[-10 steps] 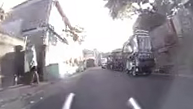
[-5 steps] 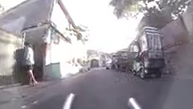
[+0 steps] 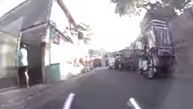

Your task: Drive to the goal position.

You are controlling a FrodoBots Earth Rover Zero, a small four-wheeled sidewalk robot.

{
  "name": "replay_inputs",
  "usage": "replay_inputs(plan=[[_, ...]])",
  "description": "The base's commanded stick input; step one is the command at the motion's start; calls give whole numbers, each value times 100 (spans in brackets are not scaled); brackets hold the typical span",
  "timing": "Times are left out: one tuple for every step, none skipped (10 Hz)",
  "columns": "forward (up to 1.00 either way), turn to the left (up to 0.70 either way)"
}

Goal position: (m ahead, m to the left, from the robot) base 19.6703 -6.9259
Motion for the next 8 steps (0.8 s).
replay_inputs(plan=[[85,0],[85,0],[85,0],[85,0],[85,0],[85,0],[85,0],[85,-31]])
